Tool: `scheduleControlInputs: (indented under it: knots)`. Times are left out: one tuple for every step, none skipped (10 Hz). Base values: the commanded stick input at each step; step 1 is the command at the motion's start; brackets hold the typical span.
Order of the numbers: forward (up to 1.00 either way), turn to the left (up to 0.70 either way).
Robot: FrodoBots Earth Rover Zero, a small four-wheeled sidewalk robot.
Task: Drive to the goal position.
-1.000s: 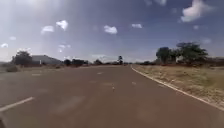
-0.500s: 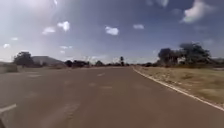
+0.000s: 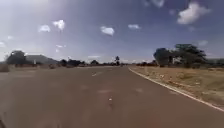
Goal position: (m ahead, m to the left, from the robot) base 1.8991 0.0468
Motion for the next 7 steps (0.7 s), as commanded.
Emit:
scheduleControlInputs:
  knots:
    - [0.85,-0.34]
    - [0.85,-0.34]
    - [0.85,-0.34]
    - [0.85,-0.34]
    - [0.85,-0.34]
    - [0.85,-0.32]
    - [0.85,-0.24]
